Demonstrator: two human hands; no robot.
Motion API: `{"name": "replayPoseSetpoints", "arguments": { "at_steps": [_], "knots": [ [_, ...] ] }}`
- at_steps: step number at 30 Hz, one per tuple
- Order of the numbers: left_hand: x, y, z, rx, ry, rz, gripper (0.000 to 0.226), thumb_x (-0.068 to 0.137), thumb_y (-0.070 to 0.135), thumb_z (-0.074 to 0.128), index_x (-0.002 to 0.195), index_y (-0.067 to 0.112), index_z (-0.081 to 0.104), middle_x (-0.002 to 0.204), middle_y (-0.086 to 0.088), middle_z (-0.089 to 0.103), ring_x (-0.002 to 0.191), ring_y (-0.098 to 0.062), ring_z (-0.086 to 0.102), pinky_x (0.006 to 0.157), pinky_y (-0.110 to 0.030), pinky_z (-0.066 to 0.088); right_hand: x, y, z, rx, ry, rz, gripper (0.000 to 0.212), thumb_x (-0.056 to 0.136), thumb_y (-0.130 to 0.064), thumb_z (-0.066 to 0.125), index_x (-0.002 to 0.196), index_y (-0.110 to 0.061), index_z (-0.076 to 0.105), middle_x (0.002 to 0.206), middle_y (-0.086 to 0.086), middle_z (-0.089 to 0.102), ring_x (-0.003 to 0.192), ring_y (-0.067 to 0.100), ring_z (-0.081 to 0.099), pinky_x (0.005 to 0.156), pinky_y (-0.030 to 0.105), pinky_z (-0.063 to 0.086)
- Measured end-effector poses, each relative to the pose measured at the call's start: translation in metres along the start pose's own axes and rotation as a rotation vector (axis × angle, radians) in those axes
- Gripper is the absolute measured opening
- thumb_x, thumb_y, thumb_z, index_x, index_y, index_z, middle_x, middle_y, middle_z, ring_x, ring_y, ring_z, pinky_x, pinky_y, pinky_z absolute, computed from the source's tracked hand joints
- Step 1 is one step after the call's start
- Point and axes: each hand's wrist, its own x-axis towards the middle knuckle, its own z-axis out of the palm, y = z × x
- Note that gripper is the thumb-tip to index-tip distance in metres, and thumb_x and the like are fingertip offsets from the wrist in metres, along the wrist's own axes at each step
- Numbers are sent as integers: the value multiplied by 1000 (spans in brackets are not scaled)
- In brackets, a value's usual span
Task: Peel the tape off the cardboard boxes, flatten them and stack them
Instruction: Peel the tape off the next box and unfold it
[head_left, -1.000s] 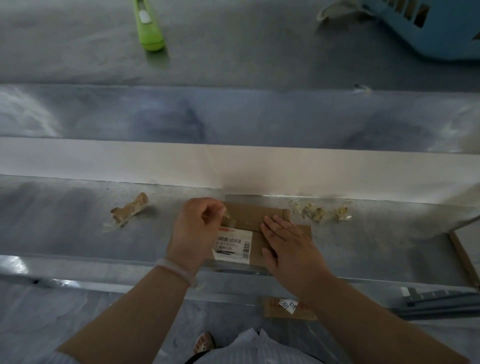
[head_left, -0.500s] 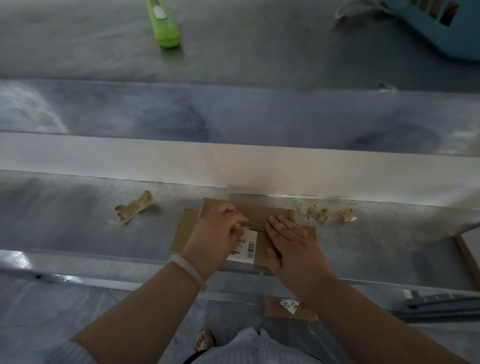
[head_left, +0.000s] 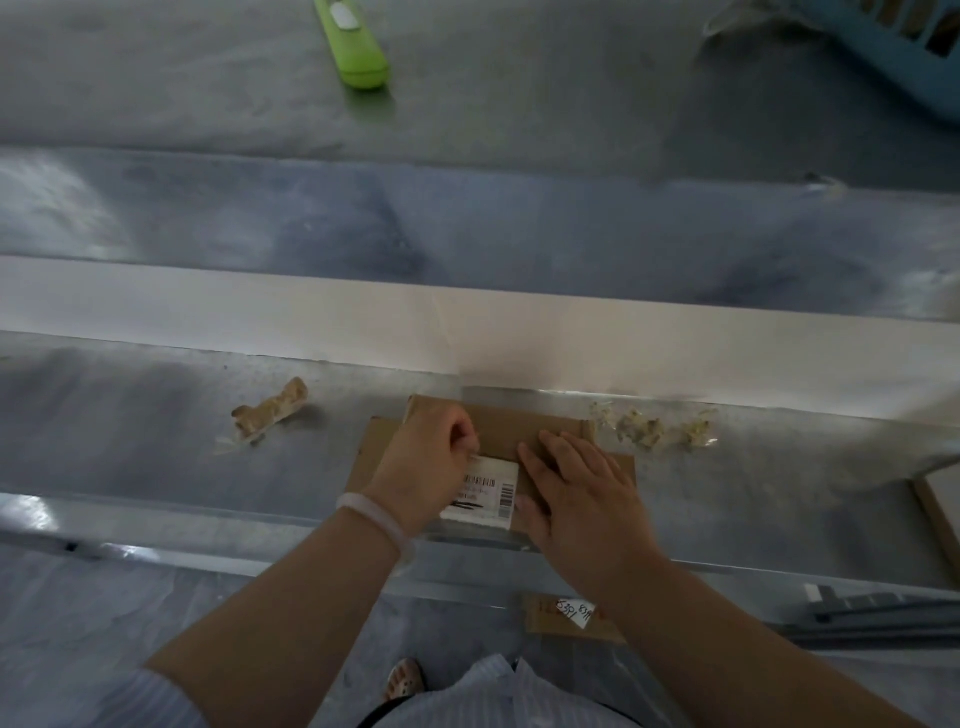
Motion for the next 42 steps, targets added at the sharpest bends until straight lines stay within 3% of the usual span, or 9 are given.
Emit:
{"name": "replayPoseSetpoints", "arguments": {
  "at_steps": [2,11,16,20,26,31,36,39,42],
  "knots": [
    [1,-6,-6,-81,18,-81,25,85,10,62,68,26,52,71,13,59,67,0,57,57,-14,42,-1,-1,0,-18,-5,0,56,91,-53,33,130,-25,61,133,2,59,123,22,55,107,40,35],
    [-8,-29,-21,108,205,28,15,78,5,62,78,18,54,82,3,50,66,-17,52,59,-29,45,0,-5,-1,-10,-6,9,57,89,-53,34,129,-24,62,133,2,59,122,22,54,106,40,37],
    [-6,-45,-33,373,185,287,20,71,-1,68,76,14,56,76,-3,57,66,-20,50,54,-29,43,1,-7,-2,-11,10,23,56,88,-52,35,127,-24,64,131,2,60,121,22,55,105,40,38],
    [-10,-42,-27,411,13,518,11,79,17,50,78,17,61,80,0,64,70,-19,58,61,-32,52,4,-10,-4,-31,4,27,56,86,-52,36,125,-23,65,128,2,62,118,22,57,103,40,42],
    [-6,-38,-24,213,-110,401,37,89,37,41,98,20,72,87,4,73,75,-16,66,73,-29,50,4,-12,-7,-33,-6,33,55,85,-50,38,124,-21,66,126,3,62,116,23,57,101,42,44],
    [-5,-38,-25,112,-34,244,19,87,28,63,103,21,71,97,6,70,86,-12,63,83,-33,50,6,-12,-9,-15,-19,36,55,85,-51,38,124,-24,65,126,0,61,116,21,56,100,40,44],
    [-1,-33,-19,227,-91,188,19,84,41,64,87,23,66,95,6,56,83,-13,51,82,-33,45,13,-20,-13,19,39,89,55,81,-50,41,124,-25,63,116,2,62,107,24,59,95,41,48],
    [-1,-26,-17,327,-96,168,18,85,38,62,89,21,58,101,1,52,86,-20,55,80,-34,44,11,-26,2,57,81,3,49,89,-41,41,133,-27,57,138,10,51,130,30,46,112,47,31],
    [-4,-20,-12,410,-83,73,24,87,36,56,99,16,50,108,-4,51,94,-25,56,82,-36,45,10,-28,11,89,102,-29,46,92,-37,37,132,-27,58,143,6,50,134,26,45,113,47,29]
  ]
}}
